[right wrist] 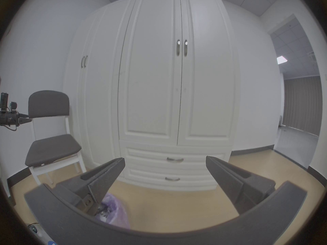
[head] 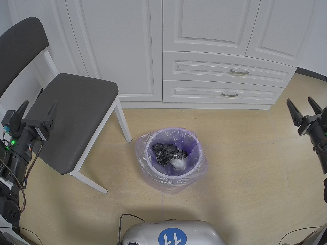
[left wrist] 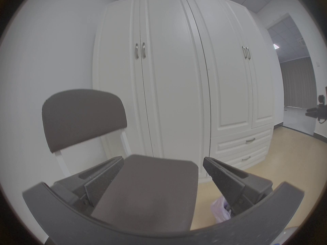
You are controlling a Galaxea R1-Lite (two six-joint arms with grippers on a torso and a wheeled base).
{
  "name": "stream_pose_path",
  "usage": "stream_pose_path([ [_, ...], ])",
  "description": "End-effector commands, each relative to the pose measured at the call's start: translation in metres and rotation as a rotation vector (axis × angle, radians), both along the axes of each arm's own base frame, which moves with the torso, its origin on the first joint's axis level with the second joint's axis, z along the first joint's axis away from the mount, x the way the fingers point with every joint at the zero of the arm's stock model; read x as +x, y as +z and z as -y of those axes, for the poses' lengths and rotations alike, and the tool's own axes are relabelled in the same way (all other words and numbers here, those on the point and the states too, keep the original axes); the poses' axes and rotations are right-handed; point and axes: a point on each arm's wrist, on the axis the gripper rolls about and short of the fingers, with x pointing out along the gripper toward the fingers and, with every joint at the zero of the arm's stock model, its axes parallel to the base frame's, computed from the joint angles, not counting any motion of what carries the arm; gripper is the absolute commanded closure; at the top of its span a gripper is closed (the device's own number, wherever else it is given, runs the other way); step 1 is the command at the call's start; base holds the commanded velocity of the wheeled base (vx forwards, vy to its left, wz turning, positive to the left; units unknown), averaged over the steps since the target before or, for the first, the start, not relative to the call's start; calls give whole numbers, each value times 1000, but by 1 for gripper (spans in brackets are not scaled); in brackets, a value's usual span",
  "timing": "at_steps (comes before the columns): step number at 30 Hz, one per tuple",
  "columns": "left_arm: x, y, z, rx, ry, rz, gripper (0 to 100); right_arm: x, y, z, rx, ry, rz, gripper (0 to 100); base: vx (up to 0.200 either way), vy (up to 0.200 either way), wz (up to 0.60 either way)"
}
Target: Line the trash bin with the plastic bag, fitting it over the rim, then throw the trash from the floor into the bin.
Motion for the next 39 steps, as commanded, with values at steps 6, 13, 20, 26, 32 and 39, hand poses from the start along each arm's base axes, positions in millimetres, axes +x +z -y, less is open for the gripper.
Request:
stream_pose_path([
  [6, -10, 59, -2, -21, 10, 259, 0, -36, 53, 16, -3, -84, 265, 0, 0, 0, 0],
  [13, -28, 75, -5, -28, 11, 310, 0, -77, 91, 13, -6, -34, 235, 0, 0, 0, 0],
  [20, -57, 103, -9, -32, 6, 335, 0, -121, 117, 11, -7, 12, 242, 0, 0, 0, 0],
  [26, -88, 123, -14, -31, 4, 336, 0, -147, 131, 10, -7, 13, 294, 0, 0, 0, 0],
  [32, -117, 135, -19, -33, 5, 349, 0, -172, 145, 10, -10, 14, 366, 0, 0, 0, 0],
  [39, -146, 145, -24, -38, 4, 381, 0, -211, 163, 9, -11, 13, 441, 0, 0, 0, 0],
])
